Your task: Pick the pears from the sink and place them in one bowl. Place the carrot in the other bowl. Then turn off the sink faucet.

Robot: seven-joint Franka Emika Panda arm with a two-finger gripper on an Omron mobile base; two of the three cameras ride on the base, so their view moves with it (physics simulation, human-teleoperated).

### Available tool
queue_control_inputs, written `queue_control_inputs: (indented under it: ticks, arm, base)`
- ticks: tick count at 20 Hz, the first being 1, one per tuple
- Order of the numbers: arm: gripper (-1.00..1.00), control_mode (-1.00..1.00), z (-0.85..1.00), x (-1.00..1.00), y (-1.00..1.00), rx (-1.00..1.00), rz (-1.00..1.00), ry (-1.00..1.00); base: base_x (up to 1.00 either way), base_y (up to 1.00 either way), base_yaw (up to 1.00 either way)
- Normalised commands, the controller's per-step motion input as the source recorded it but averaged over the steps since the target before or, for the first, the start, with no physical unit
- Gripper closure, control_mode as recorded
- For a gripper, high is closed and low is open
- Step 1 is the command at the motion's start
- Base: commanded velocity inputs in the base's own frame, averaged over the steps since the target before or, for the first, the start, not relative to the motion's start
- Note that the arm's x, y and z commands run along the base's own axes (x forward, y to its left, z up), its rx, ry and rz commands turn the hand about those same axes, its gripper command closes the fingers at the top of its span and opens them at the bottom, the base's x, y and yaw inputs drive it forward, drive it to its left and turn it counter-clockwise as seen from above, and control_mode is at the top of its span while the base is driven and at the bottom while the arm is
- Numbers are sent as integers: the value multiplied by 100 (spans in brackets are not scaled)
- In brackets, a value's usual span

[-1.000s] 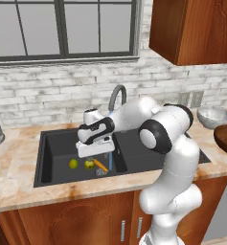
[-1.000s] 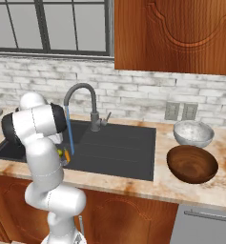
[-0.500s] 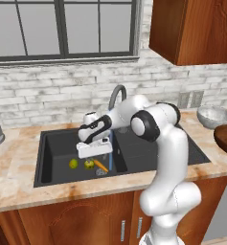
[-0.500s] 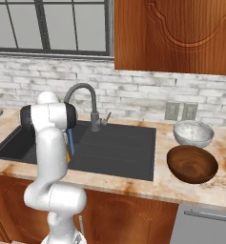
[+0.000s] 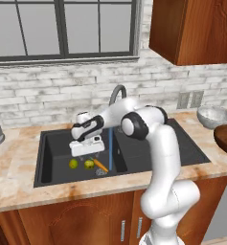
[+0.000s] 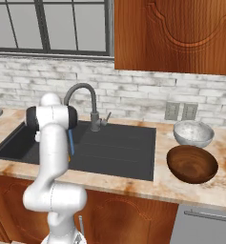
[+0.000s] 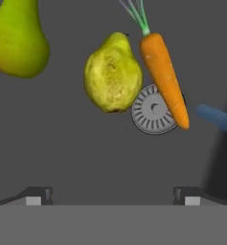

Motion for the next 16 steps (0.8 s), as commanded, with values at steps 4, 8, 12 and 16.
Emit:
queue_control_inputs:
  ticks: [4,8,12,16]
  arm:
    - [-100,-100,-40,56,7,-3,0,3]
    - [-100,-100,-38,42,3,-3,0,2]
    - [-100,-100,-33,49,0,-1,0,2]
    - [-100,-100,-23,49,0,-1,0,1]
  base:
    - [0,0,0]
    - [0,0,0]
    - [0,0,0]
    - [0,0,0]
